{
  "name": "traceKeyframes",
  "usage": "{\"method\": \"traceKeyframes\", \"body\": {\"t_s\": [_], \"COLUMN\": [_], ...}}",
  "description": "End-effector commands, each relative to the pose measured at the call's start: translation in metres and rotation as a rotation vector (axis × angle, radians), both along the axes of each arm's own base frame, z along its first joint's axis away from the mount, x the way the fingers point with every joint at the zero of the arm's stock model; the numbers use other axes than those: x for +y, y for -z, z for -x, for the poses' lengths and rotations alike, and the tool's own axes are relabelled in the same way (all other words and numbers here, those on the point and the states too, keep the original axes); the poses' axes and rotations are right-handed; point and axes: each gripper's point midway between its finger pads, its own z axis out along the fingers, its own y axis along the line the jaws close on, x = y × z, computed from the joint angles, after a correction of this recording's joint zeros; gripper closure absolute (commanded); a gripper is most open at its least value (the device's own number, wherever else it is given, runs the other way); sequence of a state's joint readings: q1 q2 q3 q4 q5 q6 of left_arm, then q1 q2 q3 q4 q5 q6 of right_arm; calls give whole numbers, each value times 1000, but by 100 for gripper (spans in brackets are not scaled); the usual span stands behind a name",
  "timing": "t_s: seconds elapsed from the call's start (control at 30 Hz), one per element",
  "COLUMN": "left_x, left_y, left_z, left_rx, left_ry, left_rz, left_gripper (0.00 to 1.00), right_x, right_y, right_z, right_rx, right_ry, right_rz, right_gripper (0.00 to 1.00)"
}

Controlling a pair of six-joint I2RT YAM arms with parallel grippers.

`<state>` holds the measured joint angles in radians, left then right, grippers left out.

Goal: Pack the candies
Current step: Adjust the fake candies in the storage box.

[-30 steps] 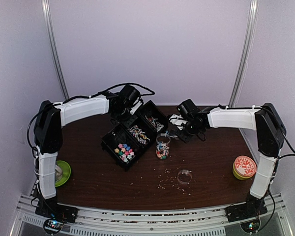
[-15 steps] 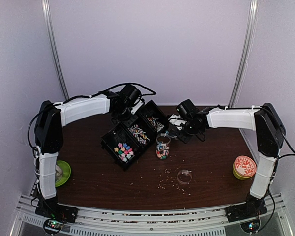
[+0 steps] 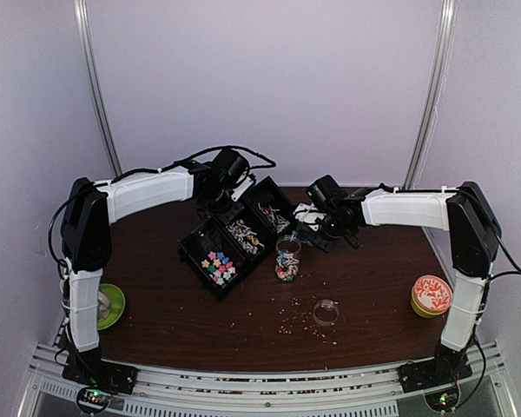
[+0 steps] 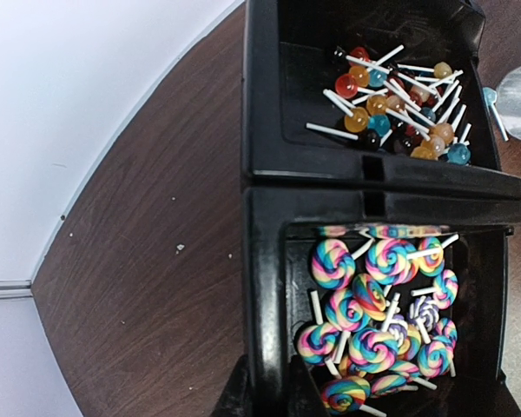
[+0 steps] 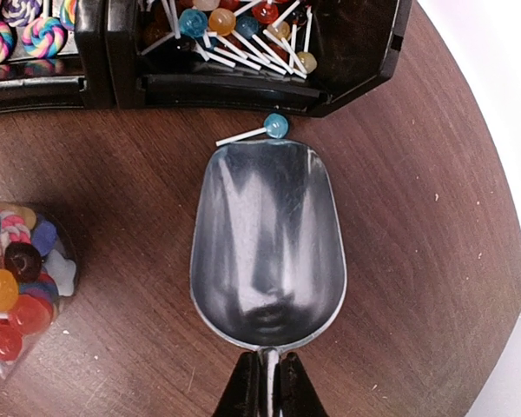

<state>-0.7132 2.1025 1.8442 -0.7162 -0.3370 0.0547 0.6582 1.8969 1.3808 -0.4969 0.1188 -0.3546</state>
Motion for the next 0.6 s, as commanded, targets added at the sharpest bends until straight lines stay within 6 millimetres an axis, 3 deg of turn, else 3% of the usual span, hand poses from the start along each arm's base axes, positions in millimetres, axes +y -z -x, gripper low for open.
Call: {"method": "traceKeyframes", "body": {"t_s": [0.0,0.47,0.57], "left_x": [-13,-30,-31], "left_y": [3,-3,2], "left_z": [14,27,29], "left_rx": [43,94,108], "left_ry": [89,155,154], "left_rz": [-11,89,93], "left_gripper": [100,100,100], "right_x": [-11,-41,-39], "right_y": [36,49,48], "right_z": [15,17,18], "right_rx": [55,33,39], "right_ry": [-51,24,11], "right_rz": [132,178,158], "right_gripper": [100,100,100]}}
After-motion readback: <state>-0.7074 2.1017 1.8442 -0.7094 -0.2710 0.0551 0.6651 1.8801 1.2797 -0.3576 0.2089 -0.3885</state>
